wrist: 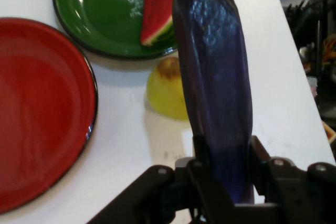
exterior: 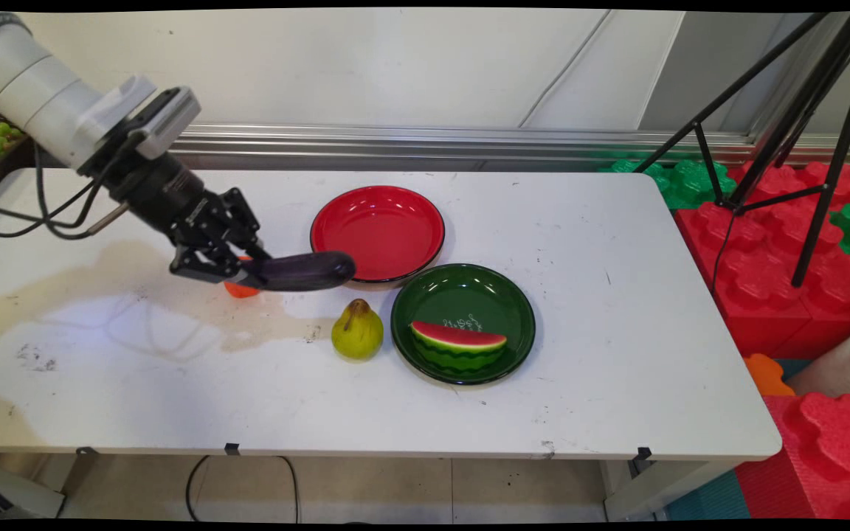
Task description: Place the picked object on the table
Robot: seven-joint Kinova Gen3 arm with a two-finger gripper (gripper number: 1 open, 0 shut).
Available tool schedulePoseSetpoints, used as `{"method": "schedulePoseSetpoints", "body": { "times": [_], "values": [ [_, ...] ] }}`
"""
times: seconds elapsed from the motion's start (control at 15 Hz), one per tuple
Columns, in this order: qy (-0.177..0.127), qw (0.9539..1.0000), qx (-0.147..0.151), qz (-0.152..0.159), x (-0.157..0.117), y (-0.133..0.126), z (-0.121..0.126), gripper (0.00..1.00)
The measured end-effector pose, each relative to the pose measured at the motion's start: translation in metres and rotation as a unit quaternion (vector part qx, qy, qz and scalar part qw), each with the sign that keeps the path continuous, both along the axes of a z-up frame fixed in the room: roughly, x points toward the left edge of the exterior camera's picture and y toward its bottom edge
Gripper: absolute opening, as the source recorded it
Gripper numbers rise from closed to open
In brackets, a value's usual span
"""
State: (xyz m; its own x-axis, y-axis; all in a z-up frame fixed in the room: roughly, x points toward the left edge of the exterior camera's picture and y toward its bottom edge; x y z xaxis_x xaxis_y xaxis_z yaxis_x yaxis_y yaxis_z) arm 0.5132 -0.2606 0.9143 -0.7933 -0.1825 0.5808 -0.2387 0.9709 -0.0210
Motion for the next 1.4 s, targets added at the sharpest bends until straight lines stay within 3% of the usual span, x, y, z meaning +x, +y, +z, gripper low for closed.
{"method": "schedulePoseSetpoints", "body": {
  "times": [0.73, 1.4],
  "values": [
    [-0.066, 0.9973, 0.032, -0.006, 0.034, 0.017, -0.062, 0.0],
    [-0.095, 0.9946, 0.042, 0.001, 0.046, 0.012, -0.104, 0.0]
  ]
}}
